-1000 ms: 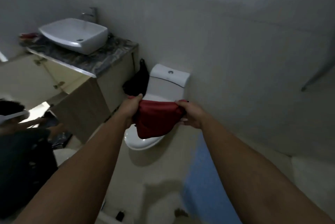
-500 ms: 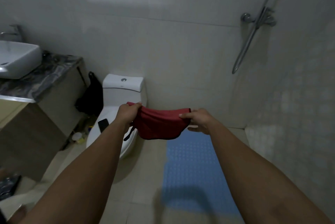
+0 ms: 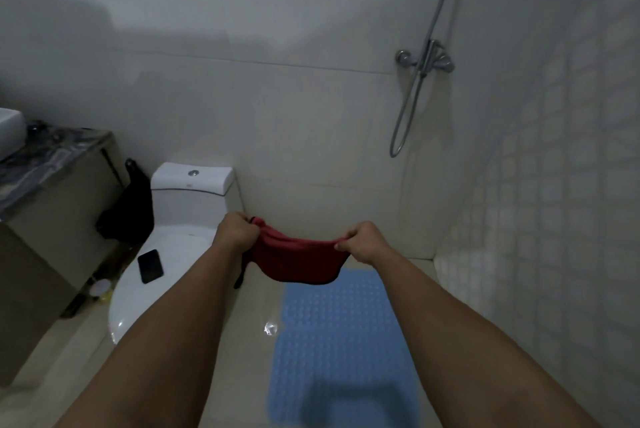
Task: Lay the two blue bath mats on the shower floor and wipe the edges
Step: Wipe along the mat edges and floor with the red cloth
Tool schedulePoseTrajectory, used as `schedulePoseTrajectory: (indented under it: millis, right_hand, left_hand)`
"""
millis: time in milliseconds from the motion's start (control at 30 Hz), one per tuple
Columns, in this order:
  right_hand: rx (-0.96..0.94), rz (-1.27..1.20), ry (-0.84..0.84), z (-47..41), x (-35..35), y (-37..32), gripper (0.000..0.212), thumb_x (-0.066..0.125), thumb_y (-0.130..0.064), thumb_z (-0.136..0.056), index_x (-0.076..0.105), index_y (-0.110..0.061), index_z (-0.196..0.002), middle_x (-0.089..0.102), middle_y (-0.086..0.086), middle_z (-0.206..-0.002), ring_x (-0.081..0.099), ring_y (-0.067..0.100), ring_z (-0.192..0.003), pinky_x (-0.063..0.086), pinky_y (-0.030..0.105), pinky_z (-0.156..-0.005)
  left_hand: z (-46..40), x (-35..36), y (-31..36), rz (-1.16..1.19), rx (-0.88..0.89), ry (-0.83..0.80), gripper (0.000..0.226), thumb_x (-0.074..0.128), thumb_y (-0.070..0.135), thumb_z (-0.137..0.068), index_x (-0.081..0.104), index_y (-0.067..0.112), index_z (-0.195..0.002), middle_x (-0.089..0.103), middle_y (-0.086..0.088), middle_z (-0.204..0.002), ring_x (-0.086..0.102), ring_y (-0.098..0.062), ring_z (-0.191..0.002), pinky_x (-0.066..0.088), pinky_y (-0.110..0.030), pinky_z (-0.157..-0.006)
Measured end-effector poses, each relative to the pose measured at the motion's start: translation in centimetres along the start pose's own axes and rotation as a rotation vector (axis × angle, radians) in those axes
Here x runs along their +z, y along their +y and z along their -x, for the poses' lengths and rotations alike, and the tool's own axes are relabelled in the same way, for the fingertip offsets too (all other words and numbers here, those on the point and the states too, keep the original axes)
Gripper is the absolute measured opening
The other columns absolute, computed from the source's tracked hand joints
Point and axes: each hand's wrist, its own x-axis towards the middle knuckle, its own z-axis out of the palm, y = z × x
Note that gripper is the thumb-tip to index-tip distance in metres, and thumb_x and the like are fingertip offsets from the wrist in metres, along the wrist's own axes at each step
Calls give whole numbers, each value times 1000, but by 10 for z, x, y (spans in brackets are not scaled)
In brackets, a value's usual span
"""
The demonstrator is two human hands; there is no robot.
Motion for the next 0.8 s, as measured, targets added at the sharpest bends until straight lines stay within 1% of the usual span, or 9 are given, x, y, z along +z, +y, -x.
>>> schedulePoseTrajectory:
  millis: [33,100,167,200,333,500,600,700,800]
  right_hand:
    - [-21,15,21,-1,-5,4,15,83,-8,-77,72,2,-74,64,9,-68,59,19,-66,50,31,-64]
    - [-53,15,49,-3,-13,8,19,82,-9,-77,69,-6,-65,64,6,-66,59,18,-66,48,30,-65]
    - [-93,18,87,-8,-16,12,22,79,-11,-80,65,-14,-63,65,4,-67,61,19,-69,50,32,-68]
    - [-109,18,105,-11,-16,13,23,77,-11,-82,64,-17,-64,67,4,-70,64,20,-73,52,33,-71]
    - [-159,-25,164,-18,-12,14,22,69,-12,-87,62,-24,-71,74,6,-83,70,24,-81,57,37,-77]
    - [-195,-58,192,-31,-9,7,23,71,-12,-87,68,-28,-71,75,1,-83,72,20,-85,57,35,-81]
    - [-203,-53,177,-35,-7,2,20,72,-9,-86,72,-25,-74,76,1,-82,72,20,-83,58,37,-83]
    - [-229,-62,148,-41,-7,-8,15,70,-3,-87,79,-15,-89,77,5,-87,72,21,-87,58,35,-85]
    - [-281,-96,107,-41,-4,-27,21,65,5,-89,79,-7,-98,77,9,-91,70,16,-84,56,24,-79]
  left_hand:
    - [-1,3,3,-41,11,12,17,63,10,-85,70,3,-99,71,-22,-101,68,-35,-94,57,-38,-82]
    - [3,7,9,-96,45,25,35,65,13,-88,66,7,-123,67,-19,-125,64,-36,-113,55,-43,-98]
    - [6,7,12,-92,102,46,56,65,16,-93,50,10,-147,52,-17,-148,53,-36,-132,47,-43,-109]
    - [6,6,13,-80,127,48,57,65,17,-95,48,12,-149,50,-16,-150,51,-36,-135,45,-41,-111]
    - [-3,2,7,-83,192,-19,27,61,9,-96,74,12,-119,70,-9,-126,63,-26,-120,48,-32,-103]
    - [-14,-11,4,-226,260,-119,43,69,4,-87,69,10,-130,70,-11,-126,66,-25,-113,52,-36,-104]
    - [-25,-23,1,-399,330,-43,29,68,12,-91,75,14,-119,74,-7,-115,68,-24,-105,55,-37,-95]
    - [-41,-40,1,-581,360,39,18,62,24,-96,76,23,-107,74,-2,-103,67,-22,-93,54,-35,-79]
    - [-57,-56,0,-655,325,145,22,56,16,-93,74,24,-102,72,-3,-95,67,-26,-86,50,-33,-73]
